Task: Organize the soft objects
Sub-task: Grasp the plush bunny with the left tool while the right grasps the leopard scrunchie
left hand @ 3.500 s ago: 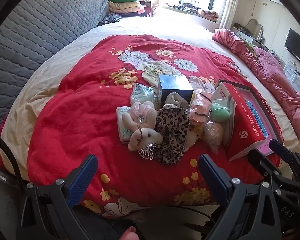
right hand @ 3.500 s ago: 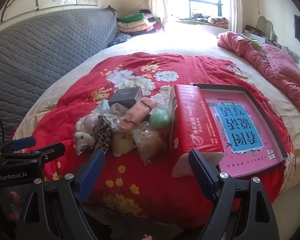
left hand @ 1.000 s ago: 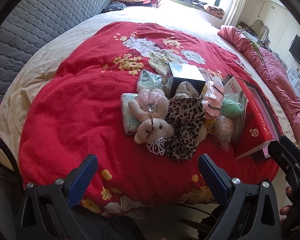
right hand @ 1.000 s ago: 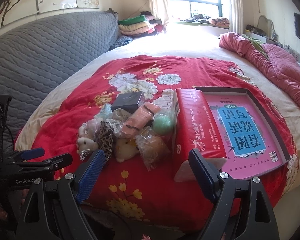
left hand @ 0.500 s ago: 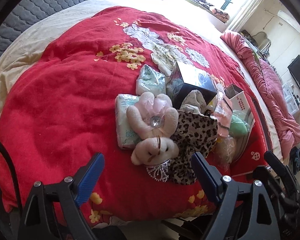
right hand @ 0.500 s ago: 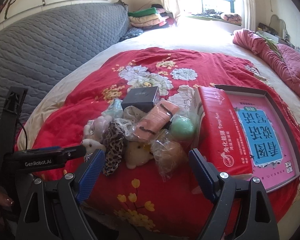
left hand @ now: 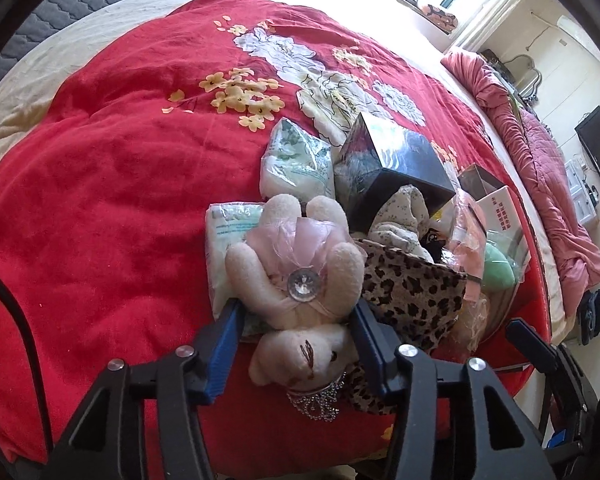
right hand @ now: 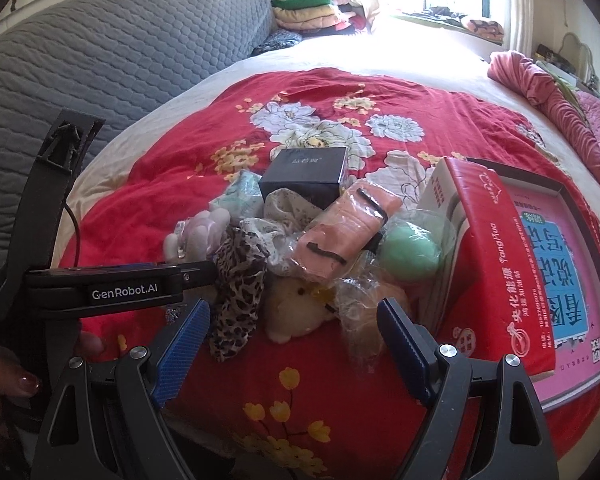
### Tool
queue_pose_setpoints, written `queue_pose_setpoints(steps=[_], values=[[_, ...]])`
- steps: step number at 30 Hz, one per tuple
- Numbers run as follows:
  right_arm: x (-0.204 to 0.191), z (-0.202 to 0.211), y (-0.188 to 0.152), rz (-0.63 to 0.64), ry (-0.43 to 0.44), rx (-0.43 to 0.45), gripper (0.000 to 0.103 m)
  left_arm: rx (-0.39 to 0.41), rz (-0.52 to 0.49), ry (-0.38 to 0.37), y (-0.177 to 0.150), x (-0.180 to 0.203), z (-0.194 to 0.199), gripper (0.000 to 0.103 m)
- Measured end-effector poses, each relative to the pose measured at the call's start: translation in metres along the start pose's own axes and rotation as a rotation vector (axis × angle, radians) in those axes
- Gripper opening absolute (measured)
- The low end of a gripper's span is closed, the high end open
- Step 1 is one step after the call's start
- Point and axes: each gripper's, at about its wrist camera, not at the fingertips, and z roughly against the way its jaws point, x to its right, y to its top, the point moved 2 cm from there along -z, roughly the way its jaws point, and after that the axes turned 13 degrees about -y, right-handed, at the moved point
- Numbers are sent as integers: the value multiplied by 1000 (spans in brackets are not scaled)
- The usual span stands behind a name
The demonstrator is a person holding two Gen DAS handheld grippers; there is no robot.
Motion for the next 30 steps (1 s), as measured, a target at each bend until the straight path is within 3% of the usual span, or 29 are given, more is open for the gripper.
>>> queue_pose_setpoints(steps=[5,7,13,15,18,25,30], values=[[-14,-15,8,10,9,-22,86,5,8,-67,3,-10,4,47],[-22,-22,10,25,21,-33,79,11,5,-92,2,-13,7,45],[-41,-45,8,67,24,-96,41,25,5,-133,1,-18,14,42],[-45,-47,7,74,35,-90,23,29,4,-142,2,-18,15,41],[-45,-45,6,74,46,-67,12,37,-9,-153,3,-15,16,40],[-29,-19,10,46,45,15,9,55,-49,-189,1,-2,21,40],[-14,-2,16,13,41,64,8,77,-97,-155,-2,12,29,40]])
